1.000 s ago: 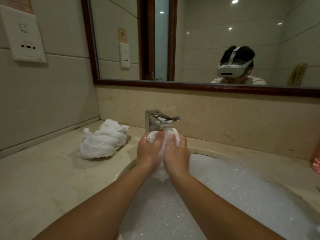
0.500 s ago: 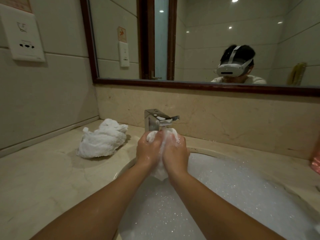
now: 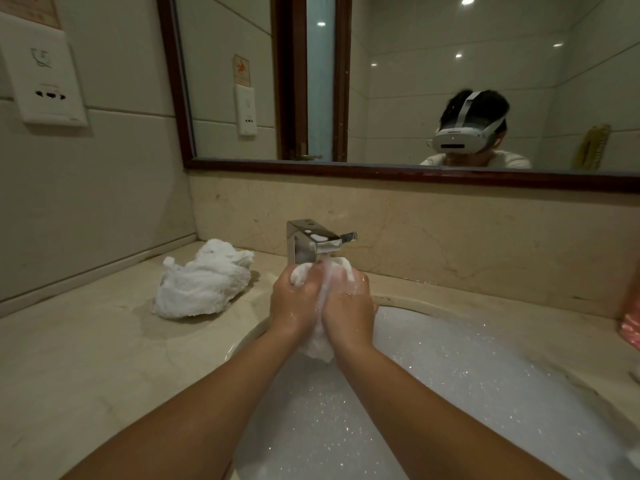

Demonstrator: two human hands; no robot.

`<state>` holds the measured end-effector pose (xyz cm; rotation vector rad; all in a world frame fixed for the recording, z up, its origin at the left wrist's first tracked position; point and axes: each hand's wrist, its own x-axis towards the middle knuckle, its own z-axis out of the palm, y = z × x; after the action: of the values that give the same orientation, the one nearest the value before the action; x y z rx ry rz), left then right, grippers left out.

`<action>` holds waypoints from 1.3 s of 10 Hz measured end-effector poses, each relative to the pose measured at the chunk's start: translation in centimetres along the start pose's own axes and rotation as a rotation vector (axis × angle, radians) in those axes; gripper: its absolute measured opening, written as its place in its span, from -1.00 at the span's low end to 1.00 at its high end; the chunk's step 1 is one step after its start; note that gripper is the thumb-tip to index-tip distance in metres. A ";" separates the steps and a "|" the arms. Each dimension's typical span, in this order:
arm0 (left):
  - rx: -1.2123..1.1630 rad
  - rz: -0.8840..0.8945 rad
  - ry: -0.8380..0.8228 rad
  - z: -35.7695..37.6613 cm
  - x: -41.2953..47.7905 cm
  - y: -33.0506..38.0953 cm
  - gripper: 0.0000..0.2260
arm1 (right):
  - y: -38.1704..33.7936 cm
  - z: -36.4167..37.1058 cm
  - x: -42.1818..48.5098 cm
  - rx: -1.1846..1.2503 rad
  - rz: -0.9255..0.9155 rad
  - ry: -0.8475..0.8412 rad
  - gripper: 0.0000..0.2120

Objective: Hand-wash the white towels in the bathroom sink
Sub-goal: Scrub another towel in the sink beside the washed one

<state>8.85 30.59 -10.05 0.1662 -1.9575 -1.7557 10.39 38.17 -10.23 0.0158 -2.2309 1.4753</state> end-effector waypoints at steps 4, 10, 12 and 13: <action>-0.067 0.052 0.010 -0.1 0.0 -0.3 -0.76 | -0.8 -0.6 -0.4 0.312 0.246 0.018 -0.68; -0.031 0.161 -0.034 -0.7 -0.3 -0.1 -0.79 | -0.9 -0.3 -0.6 0.346 0.254 0.051 -0.63; 0.002 0.076 -0.006 -0.3 -0.1 -0.2 -0.74 | -0.5 -0.3 -0.4 0.289 0.293 0.008 -0.59; 0.038 0.056 -0.007 -0.1 -0.2 -0.1 -0.63 | -0.1 -0.2 -0.2 0.277 0.285 0.001 -0.62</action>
<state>9.00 30.54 -10.17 0.1166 -1.9825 -1.6865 10.64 38.32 -10.15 -0.2232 -2.0743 1.9260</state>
